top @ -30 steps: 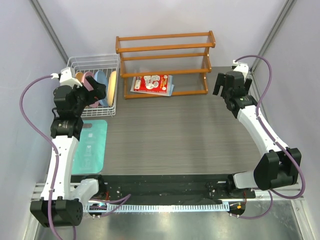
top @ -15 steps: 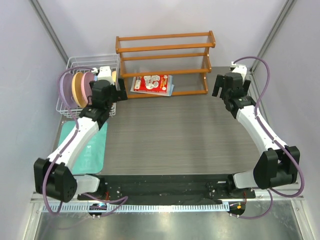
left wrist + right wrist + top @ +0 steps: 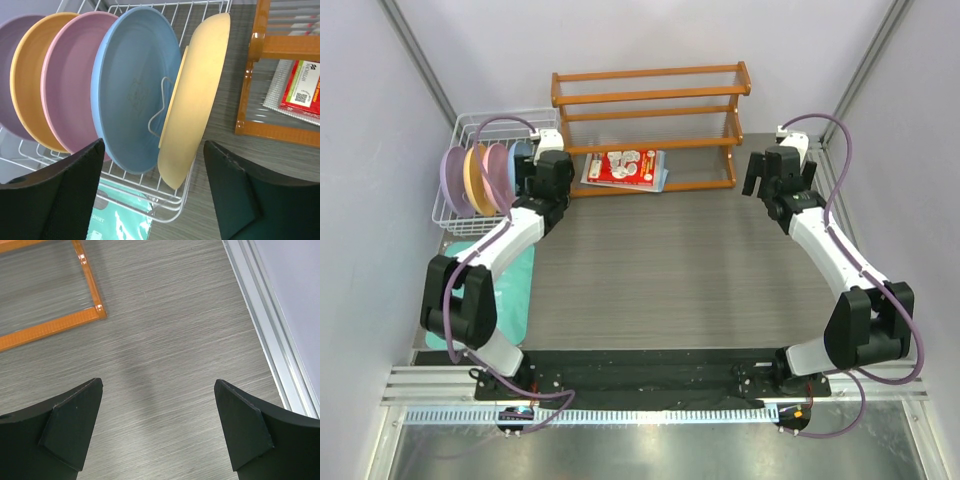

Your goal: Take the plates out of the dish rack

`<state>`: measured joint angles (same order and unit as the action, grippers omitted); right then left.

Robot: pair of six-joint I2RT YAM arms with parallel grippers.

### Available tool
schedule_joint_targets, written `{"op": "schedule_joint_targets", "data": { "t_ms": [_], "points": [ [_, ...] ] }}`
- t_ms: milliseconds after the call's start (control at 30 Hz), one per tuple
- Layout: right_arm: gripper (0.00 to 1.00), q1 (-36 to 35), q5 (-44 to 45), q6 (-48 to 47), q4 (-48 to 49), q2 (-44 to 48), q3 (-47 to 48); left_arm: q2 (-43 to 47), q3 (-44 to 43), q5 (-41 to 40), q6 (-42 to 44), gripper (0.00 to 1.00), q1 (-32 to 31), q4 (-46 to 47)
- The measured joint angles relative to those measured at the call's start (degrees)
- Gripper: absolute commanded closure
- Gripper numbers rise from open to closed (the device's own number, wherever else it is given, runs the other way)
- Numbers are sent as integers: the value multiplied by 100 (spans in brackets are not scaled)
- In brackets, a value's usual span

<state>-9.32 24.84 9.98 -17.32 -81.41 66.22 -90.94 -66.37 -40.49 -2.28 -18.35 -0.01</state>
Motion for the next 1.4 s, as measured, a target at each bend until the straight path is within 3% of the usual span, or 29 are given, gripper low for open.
{"op": "schedule_joint_targets", "data": {
  "t_ms": [133, 267, 333, 367, 533, 567, 767, 1033, 1400],
  "points": [
    [0, 0, -2, -15, 9, -111, 0, -273, -116, -184, 153, 46, -26, 186],
    [0, 0, 0, -33, 11, -216, 0, -566, -291, -352, 363, 53, -44, 365],
    [0, 0, 4, -44, 11, -245, 0, -686, -348, -413, 428, 64, -46, 444],
    [0, 0, 7, -55, 13, -254, 0, -758, -382, -455, 457, 76, -46, 457],
    [0, 0, 33, -81, 13, -289, 0, -992, -490, -800, 673, 92, -76, 494],
    [0, 0, 35, -81, 13, -299, 0, -997, -490, -903, 739, 100, -79, 492],
    [0, 0, 37, -85, 13, -382, 0, -1003, -376, -1567, 1097, 100, -131, 752],
    [0, 0, 28, -83, 11, -411, 0, -992, -173, -2417, 2494, 100, -763, 1952],
    [0, 0, -31, -83, 2, -411, 0, -988, -210, -3250, 5595, 100, -1392, 5115]
  ]
}}
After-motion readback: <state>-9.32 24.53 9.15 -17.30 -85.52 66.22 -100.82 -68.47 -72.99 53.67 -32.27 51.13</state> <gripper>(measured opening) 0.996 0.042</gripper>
